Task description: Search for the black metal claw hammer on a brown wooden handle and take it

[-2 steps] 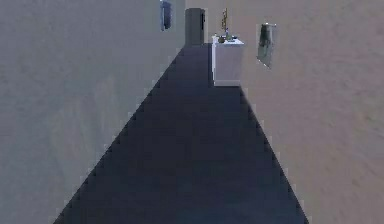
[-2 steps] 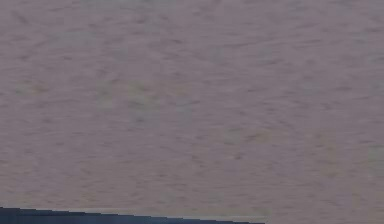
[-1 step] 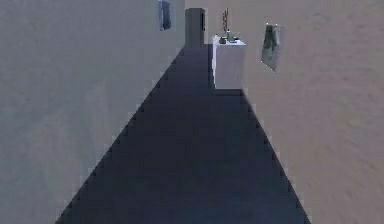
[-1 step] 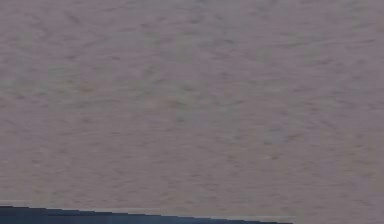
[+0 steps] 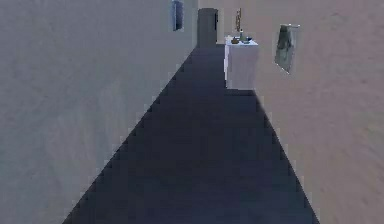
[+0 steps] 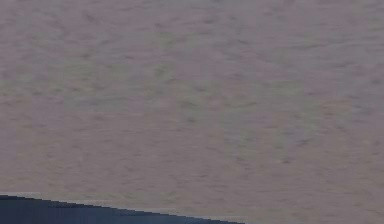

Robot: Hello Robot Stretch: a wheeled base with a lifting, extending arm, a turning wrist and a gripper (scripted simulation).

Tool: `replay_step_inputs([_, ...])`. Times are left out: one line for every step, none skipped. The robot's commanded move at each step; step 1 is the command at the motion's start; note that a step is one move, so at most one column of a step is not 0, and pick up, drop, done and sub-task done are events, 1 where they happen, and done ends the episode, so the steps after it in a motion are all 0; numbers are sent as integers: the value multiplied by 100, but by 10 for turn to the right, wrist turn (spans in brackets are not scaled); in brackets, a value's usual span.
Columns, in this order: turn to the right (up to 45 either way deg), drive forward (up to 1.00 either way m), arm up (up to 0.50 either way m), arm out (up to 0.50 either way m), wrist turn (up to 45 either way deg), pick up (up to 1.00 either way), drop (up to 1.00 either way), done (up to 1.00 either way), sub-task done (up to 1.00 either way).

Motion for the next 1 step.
replay_step_inputs([0,100,0,0,0,0,0,0,0])
